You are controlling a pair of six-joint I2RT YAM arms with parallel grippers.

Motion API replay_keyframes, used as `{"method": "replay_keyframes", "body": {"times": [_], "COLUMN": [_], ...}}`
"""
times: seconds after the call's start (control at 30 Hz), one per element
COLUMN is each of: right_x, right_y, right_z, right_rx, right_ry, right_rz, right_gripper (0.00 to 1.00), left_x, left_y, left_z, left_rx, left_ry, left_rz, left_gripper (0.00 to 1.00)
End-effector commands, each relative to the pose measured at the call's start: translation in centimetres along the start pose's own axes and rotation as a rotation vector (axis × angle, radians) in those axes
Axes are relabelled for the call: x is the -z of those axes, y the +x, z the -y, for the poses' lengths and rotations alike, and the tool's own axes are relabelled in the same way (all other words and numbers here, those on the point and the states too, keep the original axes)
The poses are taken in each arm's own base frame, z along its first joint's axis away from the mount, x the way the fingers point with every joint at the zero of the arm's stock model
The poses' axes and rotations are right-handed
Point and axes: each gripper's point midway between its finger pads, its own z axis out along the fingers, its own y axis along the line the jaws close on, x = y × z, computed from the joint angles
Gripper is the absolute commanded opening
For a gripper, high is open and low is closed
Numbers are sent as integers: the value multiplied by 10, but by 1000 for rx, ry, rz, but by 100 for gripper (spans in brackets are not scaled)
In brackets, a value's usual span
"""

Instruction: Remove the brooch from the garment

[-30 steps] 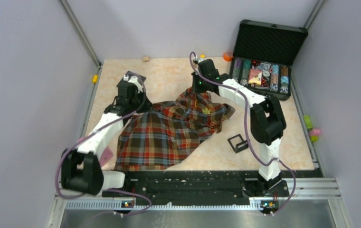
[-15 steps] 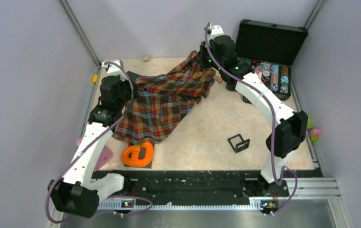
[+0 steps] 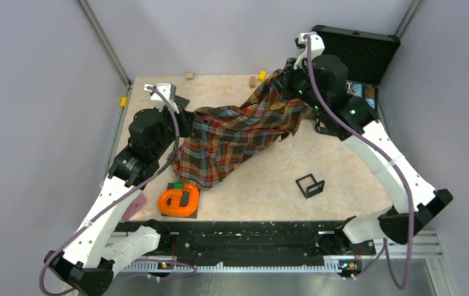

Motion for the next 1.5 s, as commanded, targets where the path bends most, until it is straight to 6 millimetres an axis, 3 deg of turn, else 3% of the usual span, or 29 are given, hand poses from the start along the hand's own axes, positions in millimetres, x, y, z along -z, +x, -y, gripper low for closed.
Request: {"method": "replay_keyframes", "body": {"times": [0.0, 0.07, 0.17, 0.3, 0.5, 0.53, 0.57, 0.6, 0.67, 0.8, 0.9, 1.0, 1.1, 1.2, 1.27, 1.47], "right_x": [41, 41, 18, -51, -140, -149, -154, -157, -154, -125, -105, -94, -95, -98, -98, -79], "right_y": [-29, -32, -23, 25, 118, 130, 139, 149, 163, 155, 163, 178, 194, 203, 200, 192], "right_z": [-20, -23, -15, 7, 31, 37, 41, 45, 53, 60, 64, 67, 66, 63, 63, 73], "right_rx": [-56, -54, -50, -17, -174, -187, -185, -171, -138, -82, -56, -49, -50, -66, -104, -345], "right_ry": [3, 46, 136, 273, 153, 144, 144, 146, 159, 143, 124, 111, 86, 71, 69, 4], "right_rz": [42, 28, -33, -175, -369, -395, -422, -446, -458, -357, -331, -338, -363, -398, -372, -269], "right_gripper": [0, 0, 0, 0, 1, 8, 29, 46, 59, 61, 65, 62, 55, 53, 53, 52], "left_x": [23, 18, -10, -59, -120, -127, -133, -138, -139, -131, -125, -122, -127, -129, -133, -168], "left_y": [-49, -55, -46, -14, 54, 65, 76, 85, 100, 97, 88, 77, 73, 87, 99, 146], "left_z": [-7, -13, -30, -69, -113, -117, -119, -119, -119, -118, -102, -75, -30, 28, 41, 48], "left_rx": [5, 4, 23, 87, 117, 116, 118, 122, 114, 65, 30, -38, -102, -162, -195, -227], "left_ry": [-63, -99, -167, -254, -329, -336, -340, -334, -334, -327, -287, -222, -25, 284, 352, 403], "left_rz": [143, 139, 74, -21, -175, -207, -240, -272, -339, -284, -255, -217, -188, -232, -267, -426], "left_gripper": [0, 0, 0, 0, 0, 0, 0, 6, 35, 68, 71, 71, 69, 68, 70, 71]}}
